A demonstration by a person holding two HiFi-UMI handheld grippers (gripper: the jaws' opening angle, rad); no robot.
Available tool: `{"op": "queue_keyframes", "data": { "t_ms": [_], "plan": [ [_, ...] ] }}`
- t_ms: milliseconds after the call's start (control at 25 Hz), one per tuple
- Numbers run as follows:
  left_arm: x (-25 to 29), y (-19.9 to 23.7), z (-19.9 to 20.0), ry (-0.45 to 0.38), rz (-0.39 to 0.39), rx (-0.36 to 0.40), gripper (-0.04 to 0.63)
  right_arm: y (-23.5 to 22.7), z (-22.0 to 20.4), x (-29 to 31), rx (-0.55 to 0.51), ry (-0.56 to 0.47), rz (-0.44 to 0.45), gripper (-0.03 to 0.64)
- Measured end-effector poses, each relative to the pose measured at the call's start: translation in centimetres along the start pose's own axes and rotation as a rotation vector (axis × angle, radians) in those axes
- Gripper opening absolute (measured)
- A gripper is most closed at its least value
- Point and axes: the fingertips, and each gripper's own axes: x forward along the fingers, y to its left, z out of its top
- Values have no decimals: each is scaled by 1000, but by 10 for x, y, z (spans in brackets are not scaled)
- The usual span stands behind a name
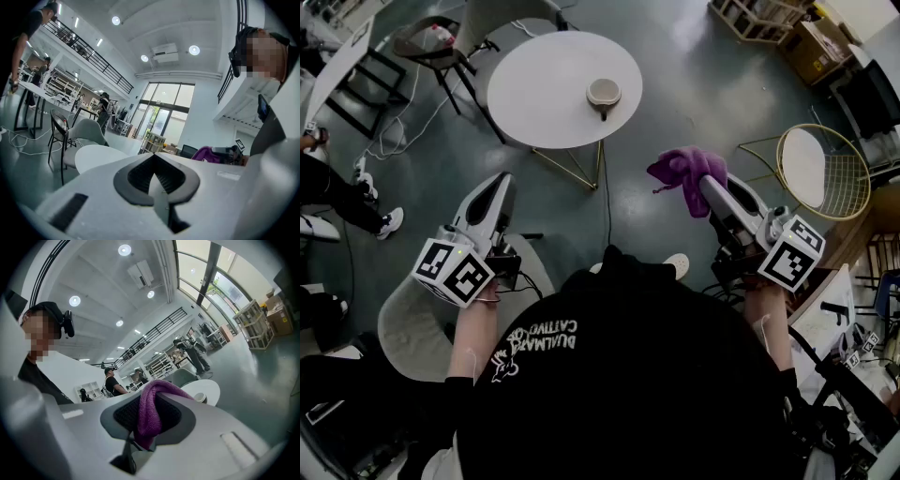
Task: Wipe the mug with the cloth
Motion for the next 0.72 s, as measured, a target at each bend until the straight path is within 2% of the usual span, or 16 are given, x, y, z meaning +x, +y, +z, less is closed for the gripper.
{"op": "queue_keyframes", "data": {
  "t_ms": [520,720],
  "plan": [
    [11,-8,5,26,-24,9,-2,3,3,-1,-26,-10,-15,78],
    [19,-12,-4,44,-48,-2,-2,-4,-11,2,-12,17,-31,78]
  ]
}}
